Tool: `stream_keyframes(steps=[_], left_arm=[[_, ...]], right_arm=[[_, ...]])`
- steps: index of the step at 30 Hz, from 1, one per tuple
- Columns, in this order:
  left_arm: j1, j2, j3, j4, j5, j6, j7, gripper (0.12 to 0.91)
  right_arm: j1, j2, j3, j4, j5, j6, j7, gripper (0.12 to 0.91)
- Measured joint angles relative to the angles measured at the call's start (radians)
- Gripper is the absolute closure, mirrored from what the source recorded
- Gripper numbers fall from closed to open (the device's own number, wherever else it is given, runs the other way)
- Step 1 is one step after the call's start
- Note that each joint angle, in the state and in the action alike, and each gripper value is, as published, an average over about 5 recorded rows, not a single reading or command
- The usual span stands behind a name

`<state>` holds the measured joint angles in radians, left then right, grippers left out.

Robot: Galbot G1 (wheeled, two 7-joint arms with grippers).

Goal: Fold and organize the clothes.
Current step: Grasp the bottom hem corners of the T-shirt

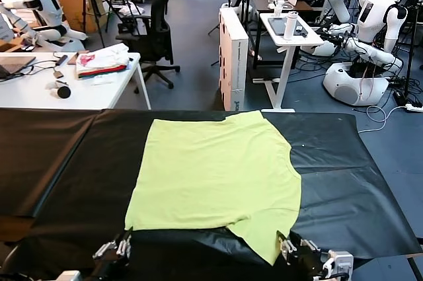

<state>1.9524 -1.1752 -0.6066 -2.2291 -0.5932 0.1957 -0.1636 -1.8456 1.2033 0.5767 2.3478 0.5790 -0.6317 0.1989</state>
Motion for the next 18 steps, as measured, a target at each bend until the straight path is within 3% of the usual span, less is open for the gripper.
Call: stream_keyframes(steps=[9,18], left_arm=[[0.064,-0.011,-0.029,-0.049,0.007,-0.015,-0.028,0.884],[0.1,-0.026,-0.047,-0.077,0.026,-0.075,-0.044,0.884]], right_arm=[[-0.127,-0.017,0.041,0.094,0.003,-0.012,0.039,0.887],[-0.137,-0.016,0.063,0.127,0.004,0.002,0.021,0.887]])
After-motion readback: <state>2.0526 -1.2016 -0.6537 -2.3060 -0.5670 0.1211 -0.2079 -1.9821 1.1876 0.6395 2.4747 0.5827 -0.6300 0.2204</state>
